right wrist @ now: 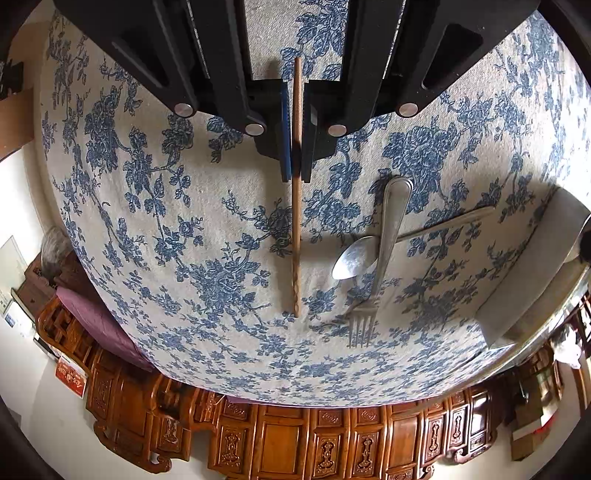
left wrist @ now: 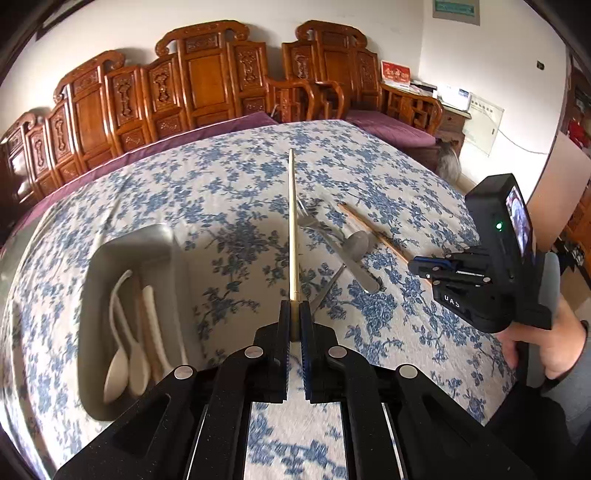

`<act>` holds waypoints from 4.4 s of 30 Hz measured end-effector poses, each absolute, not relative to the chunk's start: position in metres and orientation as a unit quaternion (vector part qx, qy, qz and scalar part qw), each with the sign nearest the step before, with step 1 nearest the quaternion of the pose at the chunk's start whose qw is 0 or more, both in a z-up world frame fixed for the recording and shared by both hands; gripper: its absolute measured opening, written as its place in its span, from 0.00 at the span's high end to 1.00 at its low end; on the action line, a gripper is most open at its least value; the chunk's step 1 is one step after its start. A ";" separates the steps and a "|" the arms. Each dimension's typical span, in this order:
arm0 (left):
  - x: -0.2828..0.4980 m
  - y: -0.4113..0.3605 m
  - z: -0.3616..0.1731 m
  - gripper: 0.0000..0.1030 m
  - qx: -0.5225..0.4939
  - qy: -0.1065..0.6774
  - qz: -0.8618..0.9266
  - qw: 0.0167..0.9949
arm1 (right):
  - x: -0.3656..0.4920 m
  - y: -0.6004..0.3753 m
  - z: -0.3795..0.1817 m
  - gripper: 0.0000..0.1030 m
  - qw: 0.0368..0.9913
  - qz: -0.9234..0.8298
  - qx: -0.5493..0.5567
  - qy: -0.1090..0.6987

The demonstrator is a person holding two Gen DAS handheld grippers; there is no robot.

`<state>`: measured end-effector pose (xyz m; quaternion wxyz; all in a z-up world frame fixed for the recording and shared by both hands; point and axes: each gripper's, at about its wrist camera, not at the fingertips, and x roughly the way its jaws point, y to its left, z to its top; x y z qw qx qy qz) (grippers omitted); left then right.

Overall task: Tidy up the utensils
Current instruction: 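Lower the chopstick into the tray with the left tool while the right tool carries its chopstick, then lower the chopstick into the tray with the right tool while the left tool opens and withdraws, then open the right tool and move it back to the metal fork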

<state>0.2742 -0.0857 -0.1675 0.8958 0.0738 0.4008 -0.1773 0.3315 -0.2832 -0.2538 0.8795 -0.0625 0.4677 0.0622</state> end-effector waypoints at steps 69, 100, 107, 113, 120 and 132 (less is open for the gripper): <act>0.291 0.068 -0.188 0.85 -0.012 0.440 -0.039 0.897 | 0.278 -0.173 -0.200 0.94 0.894 0.192 -0.078 0.398; 0.286 0.116 -0.158 0.11 -0.015 0.387 0.019 0.922 | 0.325 -0.054 -0.183 0.94 0.866 0.279 0.000 0.414; 0.284 0.125 -0.156 0.11 -0.029 0.384 0.022 0.923 | 0.336 -0.044 -0.201 0.94 0.857 0.274 0.011 0.436; 0.285 0.126 -0.157 0.11 -0.031 0.387 0.023 0.921 | 0.337 -0.039 -0.214 0.94 0.852 0.271 0.014 0.447; 0.285 0.125 -0.157 0.11 -0.030 0.387 0.022 0.921 | 0.341 -0.039 -0.215 0.94 0.847 0.281 0.029 0.451; 0.286 0.121 -0.159 0.11 -0.029 0.391 0.018 0.920 | 0.335 -0.053 -0.186 0.83 0.855 0.317 0.019 0.411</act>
